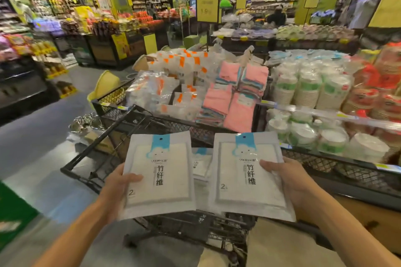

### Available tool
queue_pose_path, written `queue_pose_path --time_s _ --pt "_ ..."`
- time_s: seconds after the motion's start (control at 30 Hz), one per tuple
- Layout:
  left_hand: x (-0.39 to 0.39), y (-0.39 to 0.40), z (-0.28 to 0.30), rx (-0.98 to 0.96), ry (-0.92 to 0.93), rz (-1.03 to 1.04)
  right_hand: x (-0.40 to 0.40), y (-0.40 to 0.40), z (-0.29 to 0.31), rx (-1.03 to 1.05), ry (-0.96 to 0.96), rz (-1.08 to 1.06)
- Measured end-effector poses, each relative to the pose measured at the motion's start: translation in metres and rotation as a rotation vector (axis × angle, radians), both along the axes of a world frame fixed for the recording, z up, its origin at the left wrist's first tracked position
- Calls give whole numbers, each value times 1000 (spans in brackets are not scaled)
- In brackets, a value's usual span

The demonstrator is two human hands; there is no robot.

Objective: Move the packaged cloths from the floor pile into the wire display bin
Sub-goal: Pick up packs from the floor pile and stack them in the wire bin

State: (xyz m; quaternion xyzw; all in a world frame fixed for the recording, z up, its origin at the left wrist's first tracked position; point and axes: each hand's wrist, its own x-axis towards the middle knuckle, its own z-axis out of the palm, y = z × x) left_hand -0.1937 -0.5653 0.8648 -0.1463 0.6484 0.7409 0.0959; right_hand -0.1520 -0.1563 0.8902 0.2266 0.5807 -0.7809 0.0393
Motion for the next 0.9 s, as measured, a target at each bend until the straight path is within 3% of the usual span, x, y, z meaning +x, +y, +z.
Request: queue_pose_path --time_s 0.53,0.9 --pt "-166 -38 -52 -152 -113 146 -198 -22 -83 17 -130 46" --pt "-320 -85 -157 -166 -262 -76 -284 -78 -159 124 -330 -54"
